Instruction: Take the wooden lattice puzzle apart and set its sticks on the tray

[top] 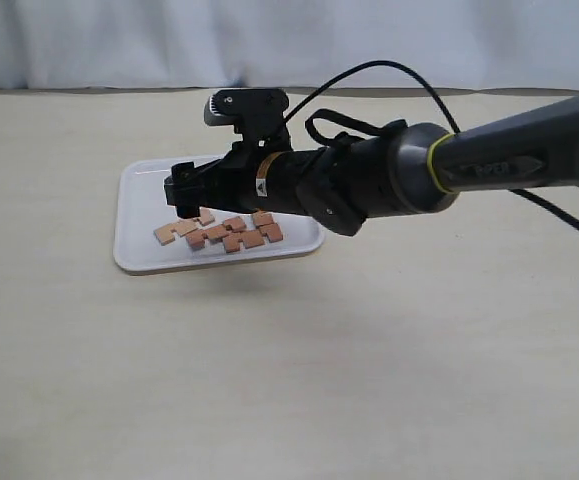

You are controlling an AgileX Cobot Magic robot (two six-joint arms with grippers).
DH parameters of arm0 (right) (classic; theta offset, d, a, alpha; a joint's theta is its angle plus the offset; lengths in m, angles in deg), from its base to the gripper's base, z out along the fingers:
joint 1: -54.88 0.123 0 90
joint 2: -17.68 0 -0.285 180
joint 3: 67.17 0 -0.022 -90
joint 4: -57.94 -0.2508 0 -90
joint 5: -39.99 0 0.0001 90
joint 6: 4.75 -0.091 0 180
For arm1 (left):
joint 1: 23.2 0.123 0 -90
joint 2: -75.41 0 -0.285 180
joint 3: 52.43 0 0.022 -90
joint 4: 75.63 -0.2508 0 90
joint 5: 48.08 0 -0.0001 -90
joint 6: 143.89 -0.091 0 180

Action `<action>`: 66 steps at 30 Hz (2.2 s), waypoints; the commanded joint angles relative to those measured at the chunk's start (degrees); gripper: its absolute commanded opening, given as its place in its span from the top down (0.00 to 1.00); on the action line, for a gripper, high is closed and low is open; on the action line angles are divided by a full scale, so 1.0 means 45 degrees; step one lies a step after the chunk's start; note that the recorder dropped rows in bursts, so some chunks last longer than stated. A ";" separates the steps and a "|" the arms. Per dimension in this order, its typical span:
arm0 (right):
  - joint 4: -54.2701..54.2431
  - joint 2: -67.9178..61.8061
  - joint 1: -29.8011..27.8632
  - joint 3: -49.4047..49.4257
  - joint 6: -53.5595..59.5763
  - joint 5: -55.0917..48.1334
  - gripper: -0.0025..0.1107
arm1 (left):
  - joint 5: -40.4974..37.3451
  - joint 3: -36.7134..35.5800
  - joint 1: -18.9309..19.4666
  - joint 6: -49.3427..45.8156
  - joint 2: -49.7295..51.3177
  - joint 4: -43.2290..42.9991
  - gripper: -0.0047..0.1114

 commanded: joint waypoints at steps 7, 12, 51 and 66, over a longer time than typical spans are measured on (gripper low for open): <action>0.1267 0.3255 -0.0102 -0.0066 0.0518 -0.5617 0.39 | 0.0107 -0.0032 0.0018 0.0029 -0.0020 0.0014 0.96; 0.2673 0.4283 -0.0276 0.0072 0.1415 -1.2646 0.94 | 0.0107 -0.0032 0.0018 0.0029 -0.0020 0.0014 0.96; -0.1381 2.2703 -0.6242 1.0697 0.4953 -0.4088 0.94 | 0.0107 -0.0032 -0.0007 0.0029 -0.0020 0.0020 0.96; -0.1418 2.6835 -0.5122 1.0988 0.4953 -0.5586 0.94 | 0.0107 -0.0032 -0.0007 0.0029 -0.0020 0.0020 0.96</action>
